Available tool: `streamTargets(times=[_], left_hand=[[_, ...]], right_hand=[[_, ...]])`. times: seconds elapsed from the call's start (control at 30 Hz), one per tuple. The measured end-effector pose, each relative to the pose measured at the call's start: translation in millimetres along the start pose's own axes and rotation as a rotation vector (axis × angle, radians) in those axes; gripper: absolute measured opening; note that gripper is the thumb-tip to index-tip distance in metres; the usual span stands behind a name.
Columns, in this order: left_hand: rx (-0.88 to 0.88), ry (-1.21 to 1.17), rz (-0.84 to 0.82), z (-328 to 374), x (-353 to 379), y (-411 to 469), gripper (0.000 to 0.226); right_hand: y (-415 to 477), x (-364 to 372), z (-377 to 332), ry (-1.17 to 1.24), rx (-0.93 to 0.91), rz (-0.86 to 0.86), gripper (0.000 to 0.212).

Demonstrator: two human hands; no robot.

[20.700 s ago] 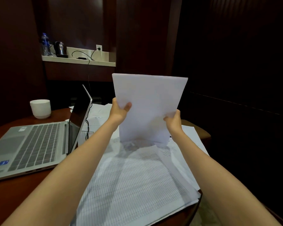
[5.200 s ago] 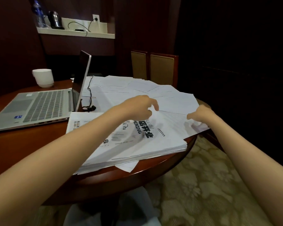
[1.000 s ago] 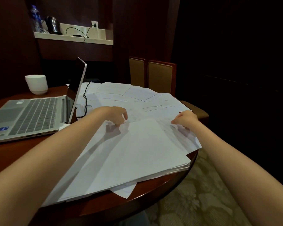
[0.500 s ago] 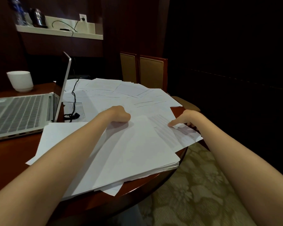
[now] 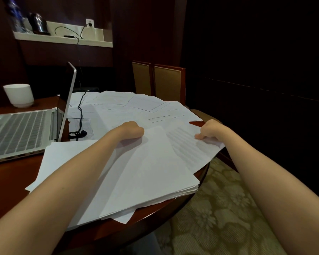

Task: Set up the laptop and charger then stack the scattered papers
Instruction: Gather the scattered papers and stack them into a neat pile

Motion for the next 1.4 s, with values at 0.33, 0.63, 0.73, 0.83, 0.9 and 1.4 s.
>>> streamTargets(times=[0.33, 0.63, 0.73, 0.83, 0.9, 1.4], left_hand=[[0.035, 0.042, 0.013, 0.2, -4.4, 5.7, 0.022], [0.137, -0.196, 0.072, 22.8, -11.9, 4.8, 0.052], [0.307, -0.374, 0.209, 48.2, -27.8, 8.4, 0.076], [0.417, -0.458, 0.329, 69.0, -45.5, 9.2, 0.084], [0.468, -0.517, 0.388, 75.8, -57.0, 8.8, 0.083], [0.266, -1.186, 0.573, 41.8, -94.9, -6.9, 0.069]], right_hand=[[13.8, -49.0, 24.3, 0.446, 0.198, 0.535, 0.031], [-0.8, -103.8, -6.4, 0.442, 0.017, 0.837, 0.017], [-6.4, -119.1, -20.6, 0.466, -0.169, 0.881, 0.015], [-12.8, -129.8, -30.0, 0.558, -0.286, 0.898, 0.013], [-17.9, -136.6, -34.2, 0.641, -0.306, 0.923, 0.013], [-14.5, -122.1, -34.5, 1.4, -0.275, 0.644, 0.015]])
Point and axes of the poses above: each hand's wrist, its own y-axis towards the middle knuckle, its own x-axis out of the palm, z = x × y, the point moved 3 cm from there along y, towards the middle knuckle, and after that the axes turned 15 degrees about -y, right-handed, at the moved point
